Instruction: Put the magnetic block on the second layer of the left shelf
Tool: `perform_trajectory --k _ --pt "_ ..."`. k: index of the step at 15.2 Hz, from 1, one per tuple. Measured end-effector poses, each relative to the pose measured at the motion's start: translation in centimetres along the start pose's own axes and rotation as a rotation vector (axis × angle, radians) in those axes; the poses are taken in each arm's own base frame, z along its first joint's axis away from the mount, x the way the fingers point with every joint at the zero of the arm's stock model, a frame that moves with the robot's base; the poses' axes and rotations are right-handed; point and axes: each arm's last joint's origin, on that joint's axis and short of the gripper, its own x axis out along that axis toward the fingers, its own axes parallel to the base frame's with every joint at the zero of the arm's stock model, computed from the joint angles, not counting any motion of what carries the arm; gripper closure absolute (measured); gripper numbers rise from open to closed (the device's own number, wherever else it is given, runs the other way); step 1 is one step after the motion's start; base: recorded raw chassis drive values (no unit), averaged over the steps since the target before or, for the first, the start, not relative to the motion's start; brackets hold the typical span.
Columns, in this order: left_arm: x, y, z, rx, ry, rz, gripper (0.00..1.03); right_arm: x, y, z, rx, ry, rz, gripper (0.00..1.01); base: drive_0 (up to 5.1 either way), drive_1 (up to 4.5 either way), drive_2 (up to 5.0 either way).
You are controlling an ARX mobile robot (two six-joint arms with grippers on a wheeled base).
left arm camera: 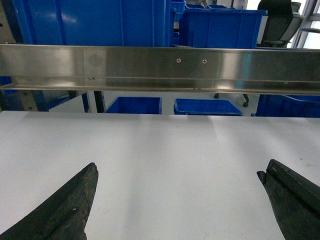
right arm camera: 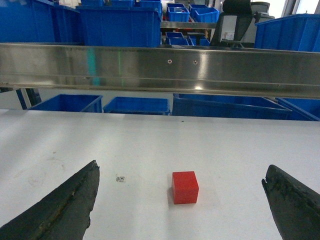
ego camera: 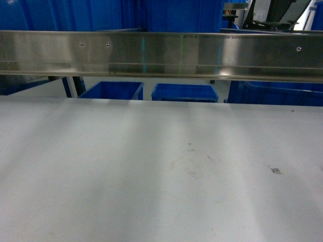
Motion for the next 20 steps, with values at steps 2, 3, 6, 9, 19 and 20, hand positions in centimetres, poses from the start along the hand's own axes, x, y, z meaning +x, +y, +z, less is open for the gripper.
perform_trajectory --k 2,3,6,9,19,20 --pt "0.0 0.0 0.0 0.0 0.0 0.0 0.05 0.0 0.0 0.0 0.0 0.0 0.0 0.03 0.0 0.0 0.0" --pt "0.0 0.0 0.0 0.0 0.0 0.0 0.05 0.0 0.0 0.0 0.0 0.0 0.0 0.03 0.0 0.0 0.0" --pt "0.0 0.0 0.0 0.0 0.0 0.0 0.05 0.0 0.0 0.0 0.0 0.0 0.0 0.03 0.0 0.0 0.0" --pt "0.0 0.0 0.0 0.0 0.0 0.0 0.05 0.0 0.0 0.0 0.0 0.0 0.0 0.04 0.0 0.0 0.0" --pt "0.0 0.0 0.0 0.0 0.0 0.0 0.05 1.9 0.0 0.4 0.039 -0.031 -0.05 0.03 0.0 0.0 0.0" --pt "0.0 0.0 0.0 0.0 0.0 0.0 0.05 2.5 0.1 0.5 0.041 -0.027 -0.047 0.03 0.0 0.0 0.0"
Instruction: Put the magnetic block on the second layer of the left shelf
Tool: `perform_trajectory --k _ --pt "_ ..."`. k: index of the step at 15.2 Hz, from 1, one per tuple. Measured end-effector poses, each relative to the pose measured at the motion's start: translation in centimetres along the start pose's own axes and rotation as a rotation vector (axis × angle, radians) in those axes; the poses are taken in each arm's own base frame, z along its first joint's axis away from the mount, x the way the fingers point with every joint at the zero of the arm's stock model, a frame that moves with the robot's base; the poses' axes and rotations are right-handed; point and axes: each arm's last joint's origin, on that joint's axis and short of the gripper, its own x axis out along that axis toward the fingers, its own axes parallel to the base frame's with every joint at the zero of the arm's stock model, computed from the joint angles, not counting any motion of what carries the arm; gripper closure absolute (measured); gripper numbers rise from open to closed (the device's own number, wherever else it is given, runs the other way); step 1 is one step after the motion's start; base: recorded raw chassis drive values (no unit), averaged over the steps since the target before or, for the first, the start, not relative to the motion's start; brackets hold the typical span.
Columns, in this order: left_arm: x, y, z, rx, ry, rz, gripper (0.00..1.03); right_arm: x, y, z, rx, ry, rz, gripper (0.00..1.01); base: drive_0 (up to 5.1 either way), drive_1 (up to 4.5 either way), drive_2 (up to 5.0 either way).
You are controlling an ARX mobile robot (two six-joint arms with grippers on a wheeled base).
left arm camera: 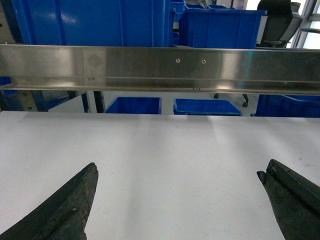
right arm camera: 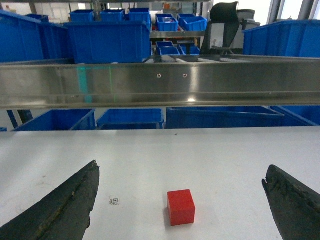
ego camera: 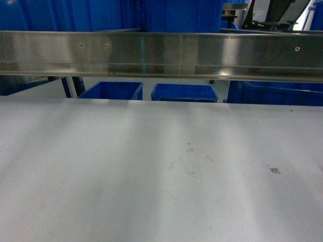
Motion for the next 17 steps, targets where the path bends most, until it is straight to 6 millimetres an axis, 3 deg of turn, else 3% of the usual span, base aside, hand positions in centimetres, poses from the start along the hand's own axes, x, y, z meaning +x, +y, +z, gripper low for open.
perform_trajectory --k 3,4,5,6,9,11,13,17 --pt "0.0 0.0 0.0 0.0 0.0 0.0 0.05 4.4 0.4 -0.7 -0.004 0.085 0.027 0.03 0.0 0.0 0.0" --pt "0.0 0.0 0.0 0.0 -0.001 0.0 0.05 7.0 0.4 0.1 -0.005 0.077 0.02 0.03 0.0 0.0 0.0" --pt "0.0 0.0 0.0 0.0 0.0 0.0 0.05 11.8 0.2 0.8 -0.019 0.085 0.004 0.03 0.0 0.0 0.0" --pt "0.0 0.0 0.0 0.0 0.0 0.0 0.05 14.5 -0.1 -0.4 -0.043 0.167 0.0 0.03 0.0 0.0 0.0" --pt "0.0 0.0 0.0 0.0 0.0 0.0 0.05 16.6 -1.3 -3.2 -0.053 0.334 0.033 0.03 0.0 0.0 0.0" --pt "0.0 0.0 0.0 0.0 0.0 0.0 0.05 17.6 -2.1 -3.0 -0.056 0.321 0.056 0.03 0.0 0.0 0.0" --pt "0.0 0.0 0.0 0.0 -0.001 0.0 0.05 17.6 -2.7 -5.2 -0.041 0.401 0.104 0.03 0.0 0.0 0.0" --pt "0.0 0.0 0.0 0.0 0.0 0.0 0.05 17.1 -3.0 -7.6 -0.039 0.444 0.092 0.03 0.0 0.0 0.0"
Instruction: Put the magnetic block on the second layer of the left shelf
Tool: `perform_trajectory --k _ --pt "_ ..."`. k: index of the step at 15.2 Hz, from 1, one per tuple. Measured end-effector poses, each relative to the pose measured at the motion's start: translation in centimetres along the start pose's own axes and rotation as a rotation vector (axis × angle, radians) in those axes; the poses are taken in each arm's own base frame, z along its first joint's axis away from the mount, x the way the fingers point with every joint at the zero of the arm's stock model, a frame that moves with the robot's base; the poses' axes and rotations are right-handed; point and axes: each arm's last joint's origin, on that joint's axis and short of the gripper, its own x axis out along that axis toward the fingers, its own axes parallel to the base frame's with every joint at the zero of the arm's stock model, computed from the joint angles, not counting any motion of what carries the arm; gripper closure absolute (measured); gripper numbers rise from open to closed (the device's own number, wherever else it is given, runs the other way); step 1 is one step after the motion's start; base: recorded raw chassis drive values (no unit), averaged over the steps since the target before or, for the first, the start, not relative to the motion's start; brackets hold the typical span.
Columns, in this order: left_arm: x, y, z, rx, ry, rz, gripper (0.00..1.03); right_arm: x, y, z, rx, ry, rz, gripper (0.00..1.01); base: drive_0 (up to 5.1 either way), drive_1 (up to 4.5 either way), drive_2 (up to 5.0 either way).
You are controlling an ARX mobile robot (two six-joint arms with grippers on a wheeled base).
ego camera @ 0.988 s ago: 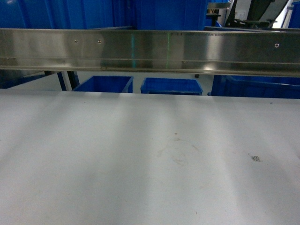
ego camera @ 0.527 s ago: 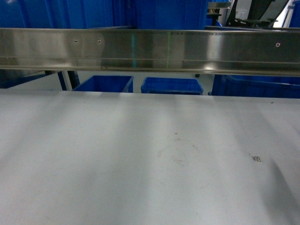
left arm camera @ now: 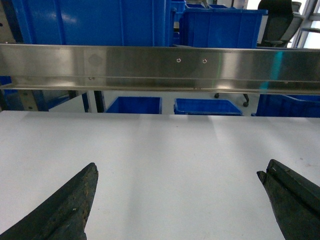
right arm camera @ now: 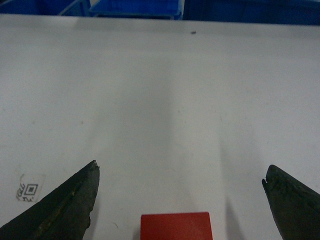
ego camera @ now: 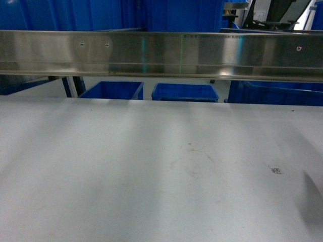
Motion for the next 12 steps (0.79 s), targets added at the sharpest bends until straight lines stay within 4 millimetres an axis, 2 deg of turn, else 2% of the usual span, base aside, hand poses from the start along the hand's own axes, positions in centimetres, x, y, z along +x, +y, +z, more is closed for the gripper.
perform_trajectory --k 4,6,7,12 --pt "0.0 0.0 0.0 0.0 0.0 0.0 0.05 0.8 -0.3 -1.6 -0.008 0.04 -0.016 0.03 0.0 0.0 0.0" --pt "0.0 0.0 0.0 0.0 0.0 0.0 0.05 1.3 -0.3 -1.5 -0.011 0.033 -0.02 0.03 0.0 0.0 0.0" --pt "0.0 0.0 0.0 0.0 0.0 0.0 0.05 1.5 0.1 -1.6 -0.012 0.033 -0.015 0.21 0.0 0.0 0.0" --pt "0.0 0.0 0.0 0.0 0.0 0.0 0.05 1.5 0.6 -1.8 -0.005 0.042 0.008 0.67 0.0 0.0 0.0"
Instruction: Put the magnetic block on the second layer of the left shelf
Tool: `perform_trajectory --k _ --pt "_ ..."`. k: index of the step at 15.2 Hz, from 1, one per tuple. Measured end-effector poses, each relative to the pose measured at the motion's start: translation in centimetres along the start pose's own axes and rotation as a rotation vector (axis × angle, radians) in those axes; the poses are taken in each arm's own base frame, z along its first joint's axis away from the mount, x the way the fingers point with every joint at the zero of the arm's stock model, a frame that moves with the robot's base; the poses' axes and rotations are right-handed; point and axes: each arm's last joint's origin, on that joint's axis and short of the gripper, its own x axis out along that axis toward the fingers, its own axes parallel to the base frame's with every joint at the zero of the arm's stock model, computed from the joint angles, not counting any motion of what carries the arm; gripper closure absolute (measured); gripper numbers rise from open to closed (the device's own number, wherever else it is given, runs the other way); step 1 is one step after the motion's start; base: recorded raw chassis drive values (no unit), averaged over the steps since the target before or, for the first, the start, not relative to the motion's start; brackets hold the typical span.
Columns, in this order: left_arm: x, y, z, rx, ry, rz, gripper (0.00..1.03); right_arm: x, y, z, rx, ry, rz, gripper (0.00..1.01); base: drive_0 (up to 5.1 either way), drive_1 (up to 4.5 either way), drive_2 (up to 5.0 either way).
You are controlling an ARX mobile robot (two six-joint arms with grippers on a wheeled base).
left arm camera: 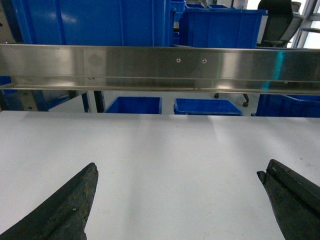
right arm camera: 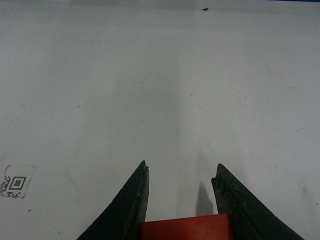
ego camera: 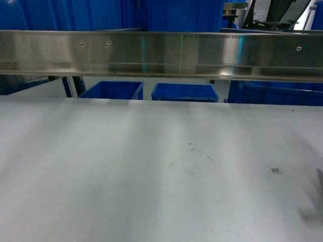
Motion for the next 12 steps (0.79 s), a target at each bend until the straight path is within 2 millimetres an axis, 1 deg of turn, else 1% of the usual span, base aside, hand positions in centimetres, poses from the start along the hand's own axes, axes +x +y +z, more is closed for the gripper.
perform_trajectory --k 4,6,7,8,10,11,12 --pt "0.0 0.0 0.0 0.0 0.0 0.0 0.05 -0.1 0.0 -0.1 0.01 0.0 0.015 0.67 0.0 0.0 0.0" --pt "0.0 0.0 0.0 0.0 0.0 0.0 0.05 -1.2 0.2 0.2 0.01 -0.004 0.019 0.67 0.0 0.0 0.0" --pt "0.0 0.0 0.0 0.0 0.0 0.0 0.05 -2.2 0.6 1.1 0.003 -0.024 0.009 0.67 0.0 0.0 0.0" --pt "0.0 0.0 0.0 0.0 0.0 0.0 0.05 -3.5 0.9 2.7 -0.021 -0.078 -0.012 0.67 0.0 0.0 0.0" --pt "0.0 0.0 0.0 0.0 0.0 0.0 0.05 -7.0 1.7 6.5 -0.068 -0.177 -0.04 0.67 0.0 0.0 0.0" --pt "0.0 0.0 0.0 0.0 0.0 0.0 0.05 -8.2 1.8 7.4 -0.078 -0.186 -0.051 0.67 0.0 0.0 0.0" --pt "0.0 0.0 0.0 0.0 0.0 0.0 0.05 -10.0 1.9 8.4 -0.088 -0.2 -0.062 0.67 0.0 0.0 0.0"
